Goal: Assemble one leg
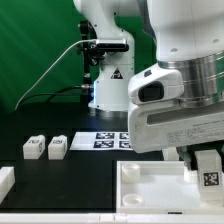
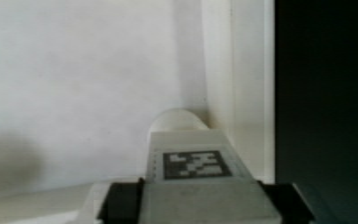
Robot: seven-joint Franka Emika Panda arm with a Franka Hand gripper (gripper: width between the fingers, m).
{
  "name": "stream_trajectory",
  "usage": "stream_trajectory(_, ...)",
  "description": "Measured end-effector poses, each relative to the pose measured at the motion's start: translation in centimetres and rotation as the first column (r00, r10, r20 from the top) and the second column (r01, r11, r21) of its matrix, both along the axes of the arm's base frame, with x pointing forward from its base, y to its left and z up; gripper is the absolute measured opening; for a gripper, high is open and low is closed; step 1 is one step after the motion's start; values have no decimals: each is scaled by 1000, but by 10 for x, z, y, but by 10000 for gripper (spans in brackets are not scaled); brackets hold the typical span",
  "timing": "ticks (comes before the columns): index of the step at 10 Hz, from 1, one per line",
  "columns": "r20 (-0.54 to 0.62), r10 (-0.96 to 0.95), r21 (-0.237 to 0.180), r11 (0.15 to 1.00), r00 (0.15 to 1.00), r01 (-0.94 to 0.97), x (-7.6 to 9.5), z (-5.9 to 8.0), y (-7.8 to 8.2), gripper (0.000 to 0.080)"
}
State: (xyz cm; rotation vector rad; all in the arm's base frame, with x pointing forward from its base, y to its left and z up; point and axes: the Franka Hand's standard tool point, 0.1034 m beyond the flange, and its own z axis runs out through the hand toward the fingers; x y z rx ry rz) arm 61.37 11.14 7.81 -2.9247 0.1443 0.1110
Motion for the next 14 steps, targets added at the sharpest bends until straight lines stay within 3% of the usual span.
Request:
stream_trajectory(2, -48, -227, -16, 974, 973, 227, 1, 0, 1, 297)
stream_trajectory(4, -101, -515, -44, 857, 851, 514, 4, -1, 2, 296)
stream_trajectory(5, -124, -645, -61, 764, 754, 643, 5, -1, 4, 296)
stream_trajectory(8, -189, -932, -136, 337, 310, 932, 7, -4, 21, 296)
stream_trajectory(9, -191, -946, -146, 292, 263, 945, 8, -4, 21, 296)
stream_trajectory(10, -191, -945, -145, 295, 266, 944, 8, -4, 21, 378)
stream_trajectory(11, -191, -945, -145, 296, 267, 944, 8, -4, 21, 378)
stream_trajectory(12, -189, -937, -139, 321, 293, 937, 8, -4, 21, 516)
stream_trajectory(13, -184, -920, -126, 371, 346, 920, 7, -5, 21, 607)
stream_trajectory(14, -170, -877, -105, 470, 450, 876, 3, -8, 15, 607)
